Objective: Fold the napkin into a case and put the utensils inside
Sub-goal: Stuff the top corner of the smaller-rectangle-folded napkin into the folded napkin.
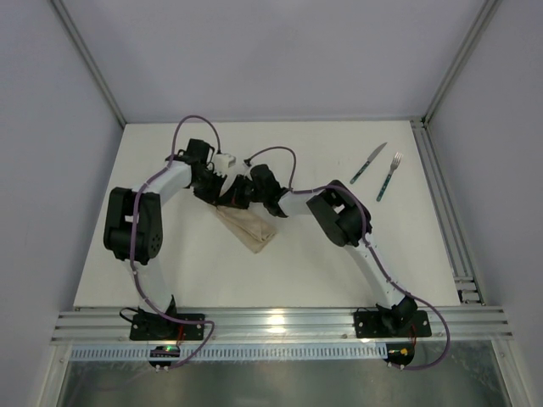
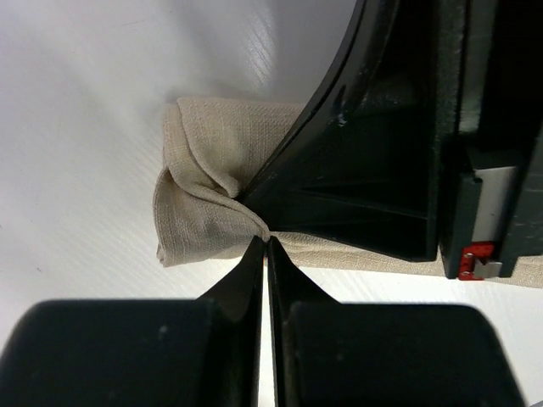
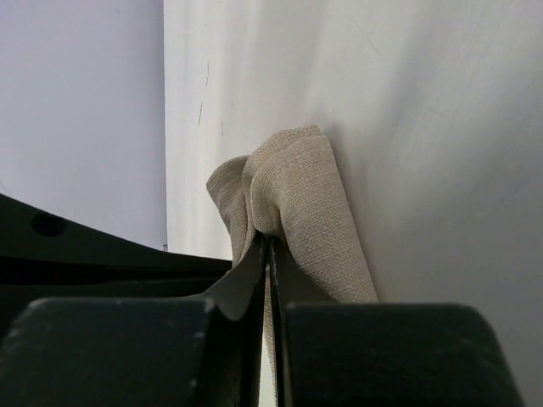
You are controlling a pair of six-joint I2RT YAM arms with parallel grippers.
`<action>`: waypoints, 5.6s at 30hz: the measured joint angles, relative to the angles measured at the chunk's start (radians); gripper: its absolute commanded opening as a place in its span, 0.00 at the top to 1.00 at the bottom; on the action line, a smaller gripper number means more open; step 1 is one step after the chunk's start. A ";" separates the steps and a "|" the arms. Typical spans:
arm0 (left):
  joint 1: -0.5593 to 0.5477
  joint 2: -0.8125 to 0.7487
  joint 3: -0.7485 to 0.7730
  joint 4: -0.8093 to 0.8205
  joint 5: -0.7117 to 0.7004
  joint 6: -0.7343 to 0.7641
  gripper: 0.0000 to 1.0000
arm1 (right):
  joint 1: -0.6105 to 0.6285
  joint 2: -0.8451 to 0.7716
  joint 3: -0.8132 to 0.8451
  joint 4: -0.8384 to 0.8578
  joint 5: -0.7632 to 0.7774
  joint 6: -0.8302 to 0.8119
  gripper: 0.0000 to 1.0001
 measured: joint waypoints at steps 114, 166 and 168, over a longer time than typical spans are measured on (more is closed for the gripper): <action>-0.060 0.113 0.074 -0.077 0.253 0.128 0.71 | -0.062 -0.227 -0.208 -0.241 -0.049 -0.400 0.90; -0.091 0.108 0.080 -0.079 0.168 0.069 1.00 | -0.059 -0.213 -0.218 -0.167 -0.025 -0.332 0.96; -0.090 0.108 0.080 -0.079 0.167 0.069 1.00 | -0.059 -0.213 -0.218 -0.166 -0.025 -0.326 0.96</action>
